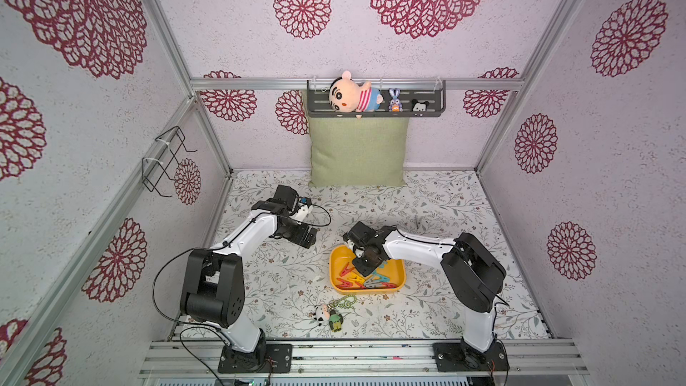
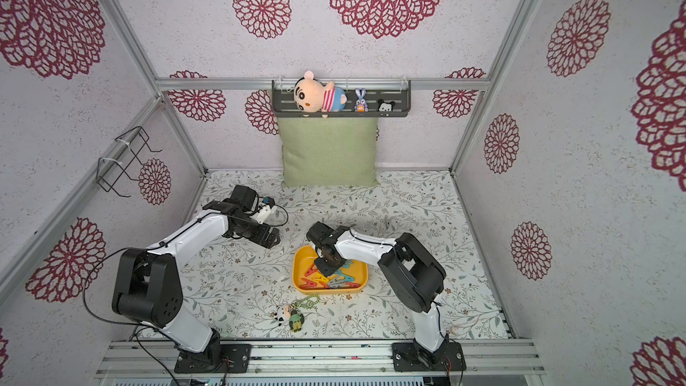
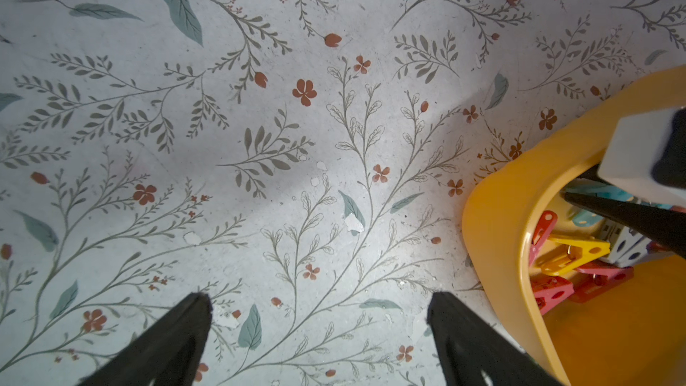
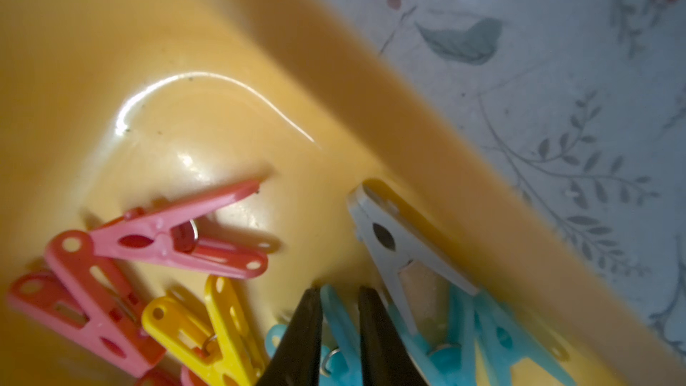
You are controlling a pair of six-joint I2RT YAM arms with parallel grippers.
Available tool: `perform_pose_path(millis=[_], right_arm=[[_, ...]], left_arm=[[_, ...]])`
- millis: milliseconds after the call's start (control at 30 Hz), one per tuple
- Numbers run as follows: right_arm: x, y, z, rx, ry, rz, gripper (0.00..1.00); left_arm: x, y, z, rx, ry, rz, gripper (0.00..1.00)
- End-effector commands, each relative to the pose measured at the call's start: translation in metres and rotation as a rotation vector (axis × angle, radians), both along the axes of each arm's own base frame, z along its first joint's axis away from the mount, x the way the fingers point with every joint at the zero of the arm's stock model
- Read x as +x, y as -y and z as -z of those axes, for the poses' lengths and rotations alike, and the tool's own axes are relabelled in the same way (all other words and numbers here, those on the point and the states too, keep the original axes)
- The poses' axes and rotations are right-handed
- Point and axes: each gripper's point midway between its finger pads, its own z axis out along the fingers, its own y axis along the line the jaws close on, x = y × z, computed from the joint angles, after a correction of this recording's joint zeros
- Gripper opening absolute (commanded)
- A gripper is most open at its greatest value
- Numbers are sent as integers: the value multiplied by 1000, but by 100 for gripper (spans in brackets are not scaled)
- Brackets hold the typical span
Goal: Take the clothespins out of the storage box
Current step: Pick up the clothespin from the storage box.
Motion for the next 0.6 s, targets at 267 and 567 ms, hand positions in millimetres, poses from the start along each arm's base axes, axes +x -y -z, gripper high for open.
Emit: perform_pose_path(millis=[267,567], right_arm=[[1,-3,-29,29,54,23,6],[8,-2,-70,85,128,66,1]], left_arm=[[-1,1,-7,-22,16,-3,99],[0,2,-7,-23,13,-3,99]])
